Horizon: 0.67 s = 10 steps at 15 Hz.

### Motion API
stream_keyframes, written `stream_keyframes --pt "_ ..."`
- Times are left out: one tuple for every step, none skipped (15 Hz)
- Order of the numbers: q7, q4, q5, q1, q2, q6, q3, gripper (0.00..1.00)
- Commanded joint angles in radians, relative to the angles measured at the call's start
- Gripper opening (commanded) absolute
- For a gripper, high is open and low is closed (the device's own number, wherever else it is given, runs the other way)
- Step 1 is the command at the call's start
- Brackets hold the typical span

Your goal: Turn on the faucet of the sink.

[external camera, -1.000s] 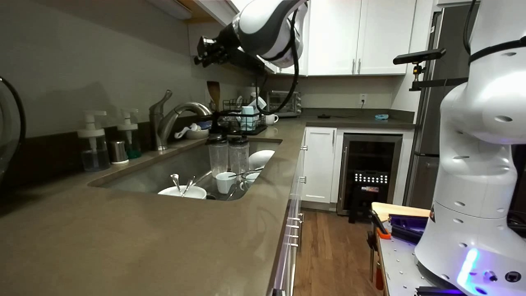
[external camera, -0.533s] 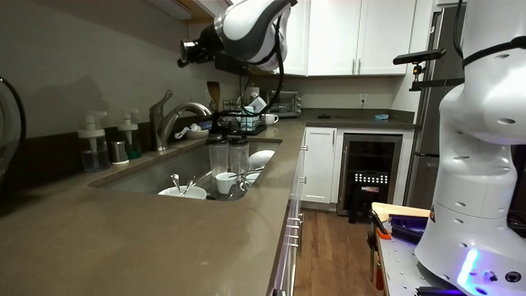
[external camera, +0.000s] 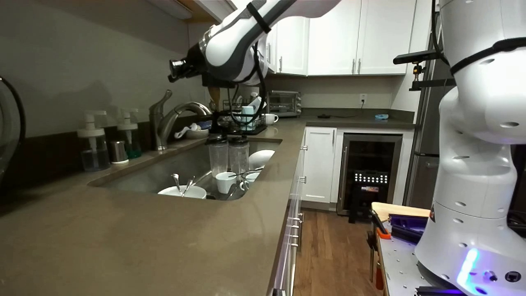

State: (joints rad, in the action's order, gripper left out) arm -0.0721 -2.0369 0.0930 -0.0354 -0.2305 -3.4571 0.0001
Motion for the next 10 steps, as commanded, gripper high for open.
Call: stream_keyframes --pt "-0.019 0.078 0.001 0.002 -0.067 0.010 -0.030 0.00" --pt "-0.016 0.092 0.001 0.001 -0.078 0.015 -0.037 0.00" --pt "-0.015 0.111 0.000 0.001 -0.091 0.026 -0.043 0.00" --pt "-0.013 0.132 0.001 0.003 -0.103 0.037 -0.050 0.00" --pt "-0.012 0.152 -0.001 0.002 -0.115 0.050 -0.055 0.00" --pt "0.018 0.176 -0.030 -0.006 -0.121 0.078 -0.057 0.00" --pt "0.019 0.195 -0.030 -0.005 -0.130 0.098 -0.061 0.00" --pt "0.018 0.215 -0.032 -0.006 -0.133 0.129 -0.064 0.00" --pt "0.017 0.235 -0.034 -0.007 -0.141 0.149 -0.068 0.00" --pt "0.018 0.253 -0.034 -0.005 -0.144 0.180 -0.073 0.00"
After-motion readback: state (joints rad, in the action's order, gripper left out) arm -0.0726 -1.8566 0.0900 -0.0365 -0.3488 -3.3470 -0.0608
